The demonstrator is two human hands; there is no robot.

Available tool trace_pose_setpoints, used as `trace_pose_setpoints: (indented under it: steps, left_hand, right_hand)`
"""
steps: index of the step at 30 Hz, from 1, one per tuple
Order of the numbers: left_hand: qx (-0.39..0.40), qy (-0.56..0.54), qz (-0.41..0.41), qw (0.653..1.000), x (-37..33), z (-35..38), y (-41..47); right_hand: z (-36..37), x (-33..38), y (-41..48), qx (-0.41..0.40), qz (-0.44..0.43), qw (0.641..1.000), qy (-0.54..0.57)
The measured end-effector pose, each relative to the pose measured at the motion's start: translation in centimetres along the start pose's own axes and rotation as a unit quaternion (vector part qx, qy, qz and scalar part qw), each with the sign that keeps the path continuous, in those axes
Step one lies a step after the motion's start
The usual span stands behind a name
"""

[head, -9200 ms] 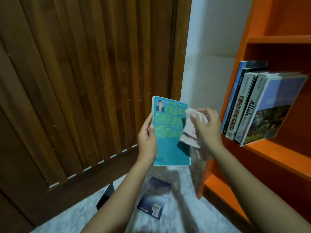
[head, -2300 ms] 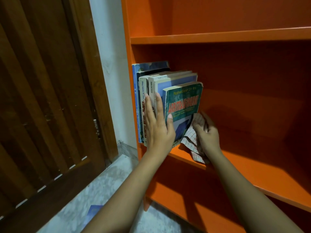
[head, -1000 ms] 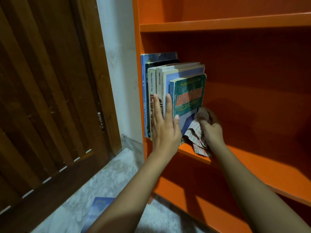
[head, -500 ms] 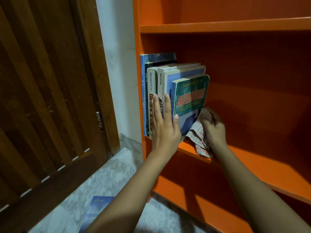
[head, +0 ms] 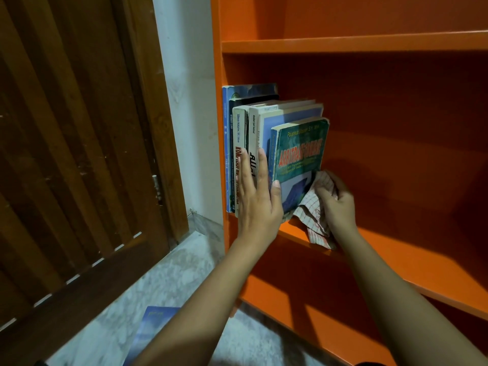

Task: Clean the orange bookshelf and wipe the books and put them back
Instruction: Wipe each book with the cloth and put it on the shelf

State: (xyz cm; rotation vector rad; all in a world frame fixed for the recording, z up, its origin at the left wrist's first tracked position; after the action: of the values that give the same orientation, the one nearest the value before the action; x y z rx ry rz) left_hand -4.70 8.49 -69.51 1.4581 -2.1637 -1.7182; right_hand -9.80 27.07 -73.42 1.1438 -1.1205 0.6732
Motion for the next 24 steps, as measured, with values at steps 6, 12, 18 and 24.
trace_pose_setpoints:
  steps: [6, 12, 18, 24]
  left_hand:
    - [-0.007, -0.010, 0.004, 1.000, -0.8, -1.6, 0.2]
    - [0.004, -0.017, -0.013, 1.000, -2.1, -5.8, 0.7]
    - [0.011, 0.070, 0.011, 0.997, -2.3, -13.1, 1.2]
    - [0.040, 0.182, -0.066, 0.980, 3.1, -19.4, -0.1]
  right_hand:
    - [-1.2, 1.8, -0.9, -0.009, -0.012, 0.999, -0.045]
    - [-2.6, 6.1, -2.1, -0.057, -0.035, 0.994, -0.091]
    - [-1.0, 15.5, -5.1, -0.144, -0.161, 0.971, -0.098]
    - [9.3, 19.3, -10.1, -0.029, -0.248, 0.958, -0.138]
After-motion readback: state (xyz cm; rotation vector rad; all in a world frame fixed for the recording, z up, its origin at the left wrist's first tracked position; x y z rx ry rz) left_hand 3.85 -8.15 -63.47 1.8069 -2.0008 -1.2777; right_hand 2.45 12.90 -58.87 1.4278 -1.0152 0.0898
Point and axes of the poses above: each hand's wrist, its own y-axis towards the middle knuckle, its own z-axis out of the palm, x = y × z, the point moved 7 cm from there along y, towards the middle knuckle, and after that the axes turned 3 degrees about z, right-handed, at the moved point
